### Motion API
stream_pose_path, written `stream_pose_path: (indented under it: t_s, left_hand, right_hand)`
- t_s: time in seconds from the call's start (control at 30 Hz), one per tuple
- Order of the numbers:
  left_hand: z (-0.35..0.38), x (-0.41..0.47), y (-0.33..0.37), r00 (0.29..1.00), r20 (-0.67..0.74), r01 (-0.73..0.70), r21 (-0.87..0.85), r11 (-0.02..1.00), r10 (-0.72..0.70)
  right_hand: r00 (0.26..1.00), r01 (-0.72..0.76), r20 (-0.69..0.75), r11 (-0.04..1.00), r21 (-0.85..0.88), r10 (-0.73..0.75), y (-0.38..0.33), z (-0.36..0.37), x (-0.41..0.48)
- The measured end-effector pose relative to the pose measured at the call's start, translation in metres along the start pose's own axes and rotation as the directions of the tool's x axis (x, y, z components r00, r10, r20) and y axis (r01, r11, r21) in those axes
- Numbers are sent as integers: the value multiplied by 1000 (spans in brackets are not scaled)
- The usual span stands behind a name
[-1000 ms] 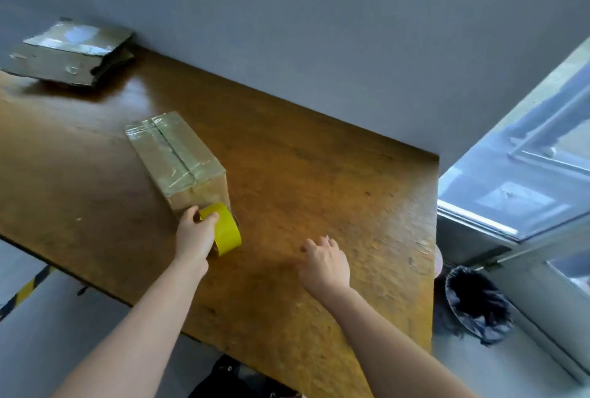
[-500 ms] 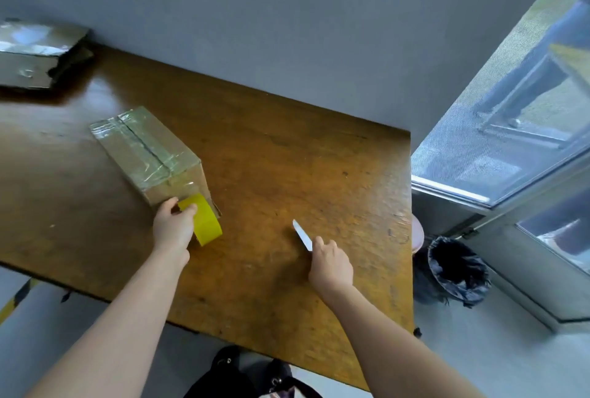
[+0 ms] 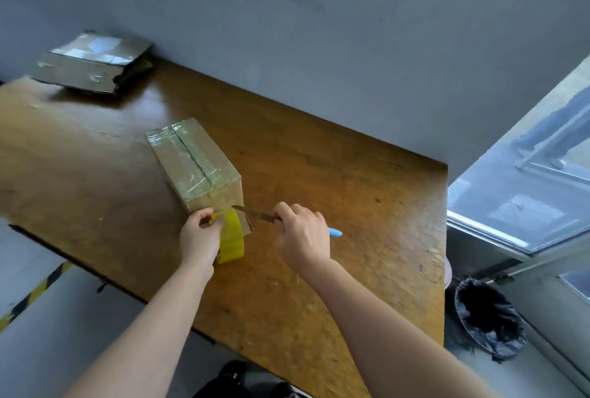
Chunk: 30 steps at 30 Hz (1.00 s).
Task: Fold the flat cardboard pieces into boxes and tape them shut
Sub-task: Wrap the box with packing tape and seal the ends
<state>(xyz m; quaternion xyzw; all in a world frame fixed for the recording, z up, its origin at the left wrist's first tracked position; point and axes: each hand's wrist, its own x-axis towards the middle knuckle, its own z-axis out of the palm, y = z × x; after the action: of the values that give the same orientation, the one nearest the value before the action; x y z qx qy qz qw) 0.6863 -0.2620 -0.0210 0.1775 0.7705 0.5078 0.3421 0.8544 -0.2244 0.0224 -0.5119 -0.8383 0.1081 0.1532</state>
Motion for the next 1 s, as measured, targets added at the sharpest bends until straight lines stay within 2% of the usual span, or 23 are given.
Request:
stream_pose_path:
  t_s: [0.07, 0.17, 0.4, 0.63, 0.8, 1.0]
  left_hand:
    - [-4, -2, 0, 1000, -19, -2, -11, 1000, 2]
    - [-11, -5, -1, 999, -32, 7, -9, 1000, -8]
    - [-16, -9, -4, 998, -27, 64, -18, 998, -65]
    - [-10, -6, -2, 996, -39, 80, 8, 997, -79]
    - [-5, -3, 0, 994, 8, 110, -1, 994, -110]
    - [-6, 6, 0, 992, -7, 124, 16, 992, -124]
  right_hand:
    - [993, 113, -8, 992, -64, -114, -13, -1, 12]
    - [978, 204, -6, 961, -189, -209, -27, -2, 27]
    - [919, 394, 157, 858, -331, -361, -44, -6, 47]
    - [876, 482, 215, 785, -391, -431, -58, -9, 61]
    - [849, 528, 272, 730, -434, -453, -64, -12, 68]
    - [830, 558, 258, 735, -384, -496, -54, -10, 76]
